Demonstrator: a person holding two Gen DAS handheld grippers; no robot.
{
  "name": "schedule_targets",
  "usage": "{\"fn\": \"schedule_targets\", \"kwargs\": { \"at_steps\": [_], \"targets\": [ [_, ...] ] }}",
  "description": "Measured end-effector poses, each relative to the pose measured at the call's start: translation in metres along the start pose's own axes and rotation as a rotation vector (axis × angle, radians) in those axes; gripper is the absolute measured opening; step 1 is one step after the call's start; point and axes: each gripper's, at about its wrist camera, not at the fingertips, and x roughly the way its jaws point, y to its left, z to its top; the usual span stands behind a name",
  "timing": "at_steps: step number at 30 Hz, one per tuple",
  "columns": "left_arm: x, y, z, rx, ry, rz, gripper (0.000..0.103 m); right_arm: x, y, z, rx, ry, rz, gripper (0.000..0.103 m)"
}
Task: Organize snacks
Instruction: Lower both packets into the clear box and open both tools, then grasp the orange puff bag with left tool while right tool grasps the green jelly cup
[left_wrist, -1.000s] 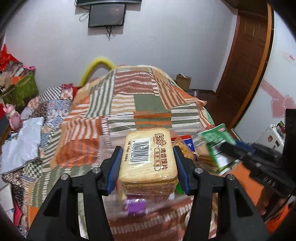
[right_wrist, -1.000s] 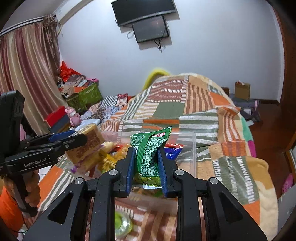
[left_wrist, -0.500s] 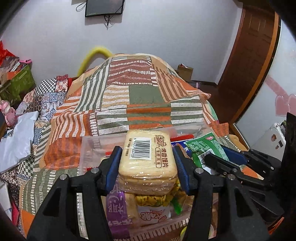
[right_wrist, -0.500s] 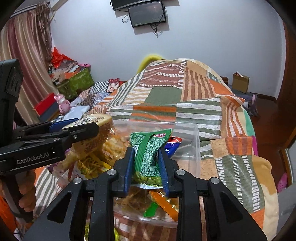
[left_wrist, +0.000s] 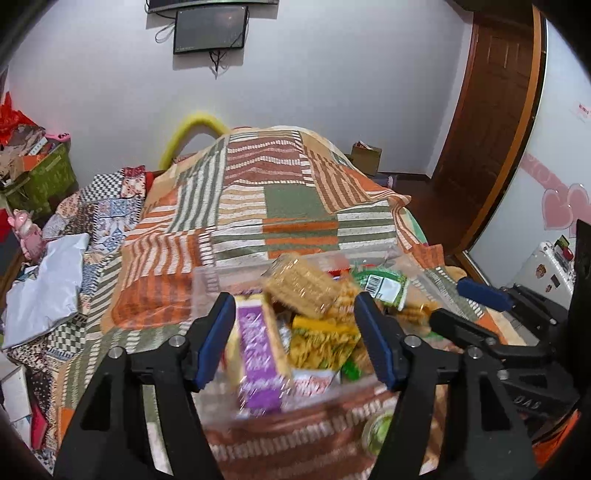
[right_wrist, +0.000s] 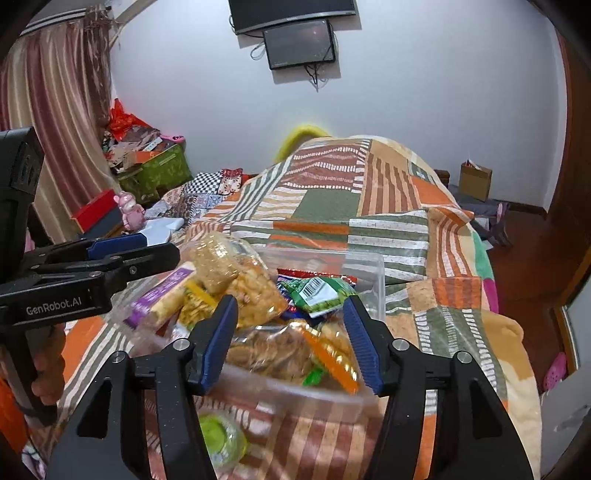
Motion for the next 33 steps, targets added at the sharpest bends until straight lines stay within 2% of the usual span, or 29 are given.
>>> {"fn": "schedule_targets", "kwargs": {
  "at_steps": [5, 8, 13, 16, 21, 23, 25, 33],
  "targets": [
    [-0.022, 0.005, -0.022, 0.029, 0.000, 0.030, 0.072, -0.013, 0.016, -0.017, -0.038, 0.014, 0.028, 0.060],
    [-0.033, 0.009, -0.038, 0.040, 0.000, 0.044, 0.081, -0.014, 0.027, -0.031, -0.059, 0.029, 0.037, 0.070],
    [-0.044, 0.016, -0.067, 0.065, 0.024, 0.076, 0.081, 0.000, 0.045, -0.058, -0.095, 0.111, 0.067, 0.071],
    [-0.044, 0.022, -0.085, 0.066, 0.060, 0.084, 0.081, 0.014, 0.051, -0.071, -0.129, 0.164, 0.050, 0.071],
    [-0.045, 0.032, -0.117, 0.071, 0.109, 0.106, 0.081, 0.031, 0.042, -0.078, -0.097, 0.233, 0.074, 0.071],
    [-0.045, 0.036, -0.128, 0.058, 0.134, 0.107, 0.081, 0.035, 0.037, -0.079, -0.075, 0.249, 0.093, 0.068],
    [-0.044, 0.041, -0.135, 0.043, 0.152, 0.104, 0.081, 0.037, 0.035, -0.079, -0.061, 0.262, 0.121, 0.054],
    [-0.057, 0.043, -0.160, 0.013, 0.186, 0.091, 0.081, 0.015, 0.048, -0.085, -0.079, 0.227, 0.104, 0.053]
  ]
}}
